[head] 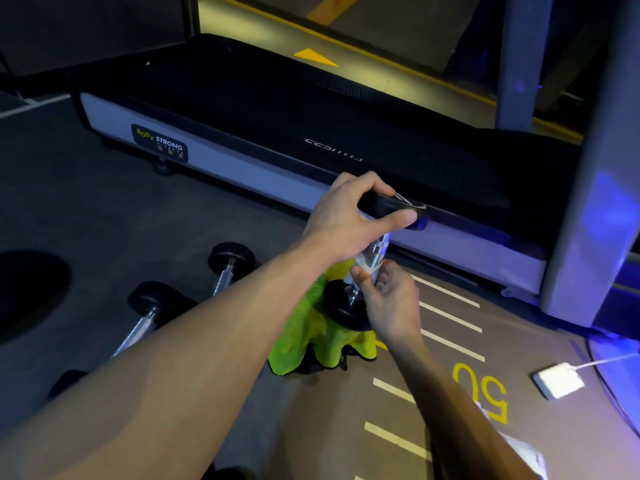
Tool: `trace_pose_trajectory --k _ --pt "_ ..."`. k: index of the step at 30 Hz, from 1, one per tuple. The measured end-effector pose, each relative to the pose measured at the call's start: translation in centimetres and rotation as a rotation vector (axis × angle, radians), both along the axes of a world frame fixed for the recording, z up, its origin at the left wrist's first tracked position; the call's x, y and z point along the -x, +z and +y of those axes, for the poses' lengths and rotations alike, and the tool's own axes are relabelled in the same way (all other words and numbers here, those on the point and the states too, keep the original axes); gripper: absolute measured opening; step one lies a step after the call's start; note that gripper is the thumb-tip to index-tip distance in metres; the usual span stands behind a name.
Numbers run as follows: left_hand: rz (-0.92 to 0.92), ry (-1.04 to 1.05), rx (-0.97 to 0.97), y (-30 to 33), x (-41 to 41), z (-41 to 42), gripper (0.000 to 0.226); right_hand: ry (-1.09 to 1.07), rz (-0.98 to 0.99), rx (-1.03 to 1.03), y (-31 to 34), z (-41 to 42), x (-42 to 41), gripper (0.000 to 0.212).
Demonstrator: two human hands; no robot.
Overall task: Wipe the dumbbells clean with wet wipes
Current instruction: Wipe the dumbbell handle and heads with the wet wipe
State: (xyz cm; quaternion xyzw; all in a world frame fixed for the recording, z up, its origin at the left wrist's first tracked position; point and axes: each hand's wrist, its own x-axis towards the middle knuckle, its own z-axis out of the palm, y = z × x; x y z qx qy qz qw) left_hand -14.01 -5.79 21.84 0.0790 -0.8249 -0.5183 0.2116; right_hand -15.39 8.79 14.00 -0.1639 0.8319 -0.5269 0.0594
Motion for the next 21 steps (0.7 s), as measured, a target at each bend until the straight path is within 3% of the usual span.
trace_pose_trajectory --k 4,6,14,17,21 --pt "-0.005 -0.014 -0.024 0.0 -0.1 -0.6 0.042 0.010 0.116 0.043 2.6 -0.1 2.3 0.006" --pt "-0.008 -0.011 -0.027 0.0 -0.2 -0.6 0.042 -0.006 0.168 0.030 3.1 -0.3 2.9 0.013" --pt "-0.014 -0.026 -0.068 0.1 -0.1 -0.7 0.039 0.004 0.051 -0.001 0.3 0.1 1.2 0.051" --pt "0.003 -0.006 -0.045 0.0 -0.1 -0.5 0.041 -0.009 0.010 0.146 1.9 -0.4 1.0 0.052" --pt "0.006 0.025 -0.017 0.2 -0.1 -0.4 0.044 0.074 -0.088 0.143 1.5 0.2 0.8 0.050"
